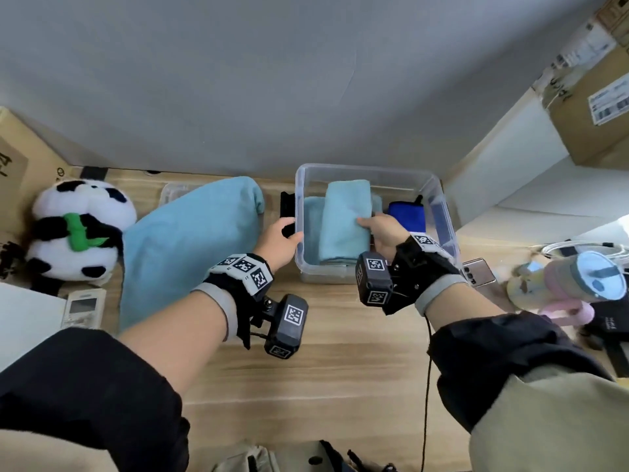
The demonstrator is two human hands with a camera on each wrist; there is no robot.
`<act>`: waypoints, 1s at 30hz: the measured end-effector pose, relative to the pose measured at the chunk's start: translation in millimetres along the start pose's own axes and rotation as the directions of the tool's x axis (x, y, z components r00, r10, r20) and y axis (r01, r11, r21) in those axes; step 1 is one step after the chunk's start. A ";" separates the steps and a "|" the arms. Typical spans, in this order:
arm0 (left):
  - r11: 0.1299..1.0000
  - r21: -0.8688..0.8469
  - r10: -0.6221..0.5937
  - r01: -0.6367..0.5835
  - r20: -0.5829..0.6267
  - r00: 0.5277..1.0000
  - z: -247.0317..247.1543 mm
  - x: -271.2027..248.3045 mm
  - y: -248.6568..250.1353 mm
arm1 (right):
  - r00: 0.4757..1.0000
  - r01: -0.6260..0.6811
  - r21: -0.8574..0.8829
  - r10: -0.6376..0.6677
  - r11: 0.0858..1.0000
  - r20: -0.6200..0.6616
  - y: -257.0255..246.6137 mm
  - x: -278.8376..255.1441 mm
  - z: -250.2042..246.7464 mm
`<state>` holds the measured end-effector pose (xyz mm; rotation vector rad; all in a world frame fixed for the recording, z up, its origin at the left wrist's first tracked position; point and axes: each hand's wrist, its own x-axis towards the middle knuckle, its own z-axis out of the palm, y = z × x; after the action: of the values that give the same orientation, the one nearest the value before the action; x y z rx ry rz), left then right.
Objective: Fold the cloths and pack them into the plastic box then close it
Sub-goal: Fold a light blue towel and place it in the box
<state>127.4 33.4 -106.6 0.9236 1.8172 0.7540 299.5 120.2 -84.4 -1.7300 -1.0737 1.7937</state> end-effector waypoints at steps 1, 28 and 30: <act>1.000 -0.002 -0.001 0.001 -0.004 1.000 0.4 -0.6 -0.7 | 1.000 -0.028 -0.033 0.028 0.999 -0.002 -1.5 5.8 8.0; 0.996 -0.087 -0.006 -0.008 -0.157 0.988 -18.0 -34.2 -66.2 | 0.942 0.306 -0.184 -0.270 0.934 0.197 35.1 -80.6 32.8; 1.000 -0.007 -0.028 0.027 -0.201 0.979 -30.0 -43.7 -92.5 | 0.911 0.293 -0.248 -0.191 0.924 0.366 45.6 -94.8 43.0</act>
<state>87.2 -55.4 -149.6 0.8423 1.9994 0.8593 279.9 10.6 -61.8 -1.3842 -1.7018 1.8779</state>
